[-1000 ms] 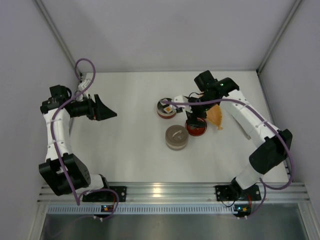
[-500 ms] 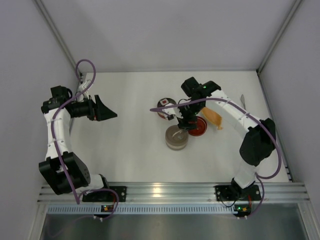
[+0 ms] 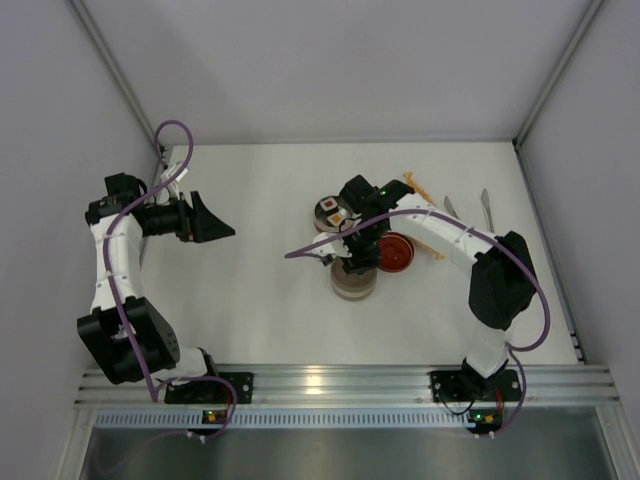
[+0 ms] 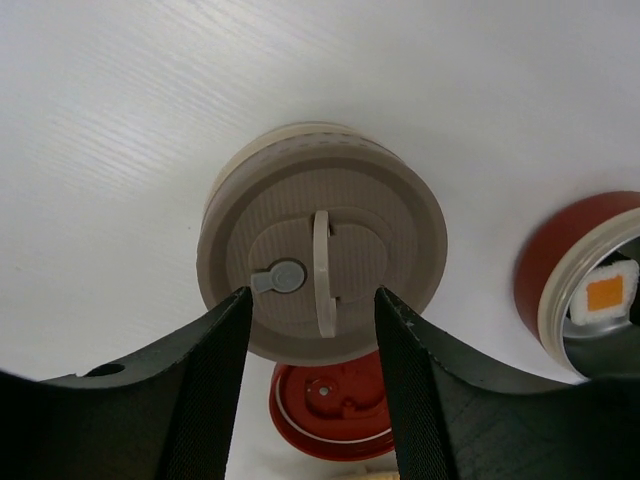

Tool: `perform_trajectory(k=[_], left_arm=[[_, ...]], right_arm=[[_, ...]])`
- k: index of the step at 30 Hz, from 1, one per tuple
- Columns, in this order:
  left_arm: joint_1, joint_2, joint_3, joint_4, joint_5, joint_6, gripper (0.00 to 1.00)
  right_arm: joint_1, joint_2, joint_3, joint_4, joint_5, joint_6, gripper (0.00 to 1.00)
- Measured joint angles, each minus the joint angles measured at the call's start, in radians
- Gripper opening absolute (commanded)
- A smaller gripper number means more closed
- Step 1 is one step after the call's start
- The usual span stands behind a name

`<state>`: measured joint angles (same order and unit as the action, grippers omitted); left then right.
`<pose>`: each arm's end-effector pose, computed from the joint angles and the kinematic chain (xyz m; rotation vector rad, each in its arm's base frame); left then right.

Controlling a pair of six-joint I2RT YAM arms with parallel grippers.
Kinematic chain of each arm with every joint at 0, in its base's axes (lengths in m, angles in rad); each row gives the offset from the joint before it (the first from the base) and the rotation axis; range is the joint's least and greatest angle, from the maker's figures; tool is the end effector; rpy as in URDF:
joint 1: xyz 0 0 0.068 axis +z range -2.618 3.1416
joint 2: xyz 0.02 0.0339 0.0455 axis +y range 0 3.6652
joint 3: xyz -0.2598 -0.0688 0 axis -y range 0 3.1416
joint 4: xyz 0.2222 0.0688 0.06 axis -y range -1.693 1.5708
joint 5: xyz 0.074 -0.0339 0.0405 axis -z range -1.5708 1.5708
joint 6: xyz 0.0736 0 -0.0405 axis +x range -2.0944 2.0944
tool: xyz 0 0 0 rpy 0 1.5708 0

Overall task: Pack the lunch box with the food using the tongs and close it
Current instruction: Adjust the box lid on the packing box.

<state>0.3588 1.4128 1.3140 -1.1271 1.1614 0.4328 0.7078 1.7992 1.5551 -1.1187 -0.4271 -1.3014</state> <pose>0.2494 0.0214 0.3106 0.3240 2.1326 -1.1536 0.2370 0.2430 0.2331 -2.3792 1.4377 0.4915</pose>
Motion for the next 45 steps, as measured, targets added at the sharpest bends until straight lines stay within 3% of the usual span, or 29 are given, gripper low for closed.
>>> perform_trajectory(k=[15,25,45], left_arm=[[0.000,0.000,-0.008,-0.003,0.000,0.023,0.98],[0.000,0.000,-0.008,-0.006,0.000,0.032,0.98],[0.000,0.000,-0.008,-0.023,0.009,0.049,0.98]], right_arm=[[0.017,0.048,-0.024,0.039,0.055,-0.010,0.34],[0.018,0.069,-0.024,0.038,0.076,-0.015,0.00],[0.079,-0.019,0.011,-0.029,0.158,-0.065,0.00]])
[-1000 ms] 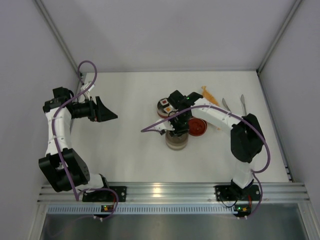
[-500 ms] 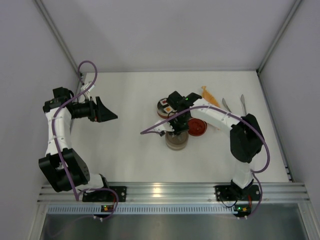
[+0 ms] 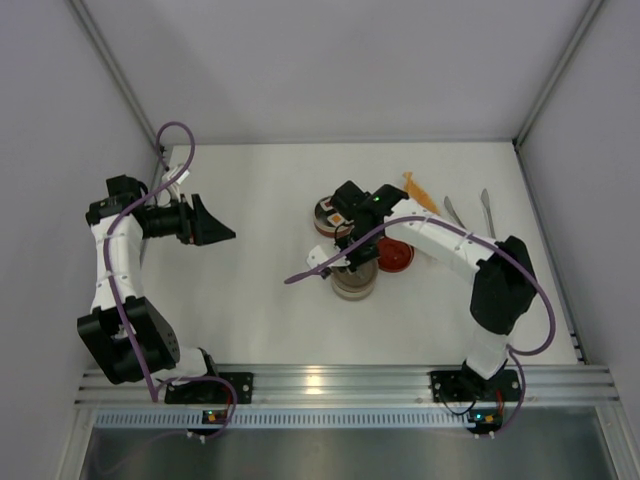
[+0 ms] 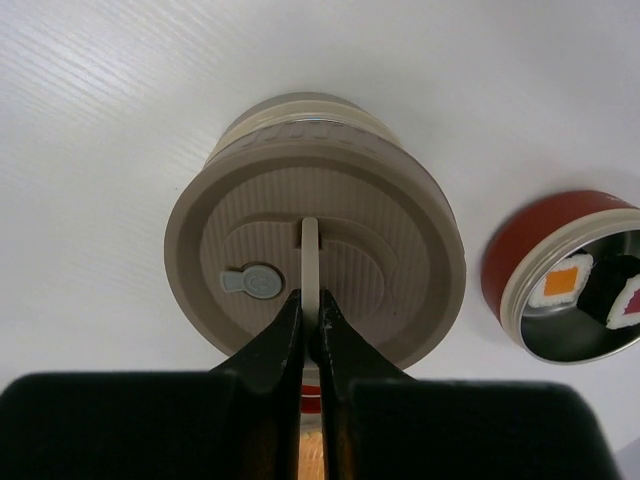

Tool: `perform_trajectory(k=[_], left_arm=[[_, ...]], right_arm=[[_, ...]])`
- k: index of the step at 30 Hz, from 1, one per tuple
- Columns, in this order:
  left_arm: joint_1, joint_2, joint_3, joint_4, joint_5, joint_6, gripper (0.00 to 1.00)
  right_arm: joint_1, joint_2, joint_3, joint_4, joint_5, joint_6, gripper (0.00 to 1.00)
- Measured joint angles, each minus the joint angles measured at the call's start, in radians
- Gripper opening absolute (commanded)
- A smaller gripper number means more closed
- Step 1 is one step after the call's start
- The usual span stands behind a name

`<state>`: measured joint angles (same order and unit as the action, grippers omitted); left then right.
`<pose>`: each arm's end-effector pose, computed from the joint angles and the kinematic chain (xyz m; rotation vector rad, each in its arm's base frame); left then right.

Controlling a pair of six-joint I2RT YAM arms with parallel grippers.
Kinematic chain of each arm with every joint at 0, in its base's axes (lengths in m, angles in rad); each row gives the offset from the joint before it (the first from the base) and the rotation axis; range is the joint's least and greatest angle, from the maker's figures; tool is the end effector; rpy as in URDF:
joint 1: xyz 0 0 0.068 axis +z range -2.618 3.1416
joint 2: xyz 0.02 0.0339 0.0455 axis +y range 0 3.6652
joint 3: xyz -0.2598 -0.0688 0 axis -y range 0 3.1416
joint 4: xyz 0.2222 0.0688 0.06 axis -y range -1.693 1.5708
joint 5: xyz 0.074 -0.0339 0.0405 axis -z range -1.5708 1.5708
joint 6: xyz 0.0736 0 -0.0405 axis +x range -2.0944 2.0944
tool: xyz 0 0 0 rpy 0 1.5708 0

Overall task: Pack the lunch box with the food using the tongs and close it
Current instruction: Adjust the box lid on the packing box.

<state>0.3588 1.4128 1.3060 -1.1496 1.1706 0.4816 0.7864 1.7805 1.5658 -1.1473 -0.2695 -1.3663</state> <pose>0.2468 0.0202 0.3084 0.3559 2.1232 -1.1571 0.2221 0.2503 0.2371 -2.5296 1.3177 0.2851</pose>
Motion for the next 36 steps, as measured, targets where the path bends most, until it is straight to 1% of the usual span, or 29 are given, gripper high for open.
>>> perform_trajectory(k=[13,36], left_arm=[[0.000,0.000,-0.010,-0.037,0.000,0.043,0.98],[0.000,0.003,-0.022,-0.064,0.000,0.076,0.98]], right_arm=[[0.006,0.080,0.019,-0.019,0.034,-0.038,0.00],[0.012,0.129,0.060,-0.029,0.035,-0.037,0.00]])
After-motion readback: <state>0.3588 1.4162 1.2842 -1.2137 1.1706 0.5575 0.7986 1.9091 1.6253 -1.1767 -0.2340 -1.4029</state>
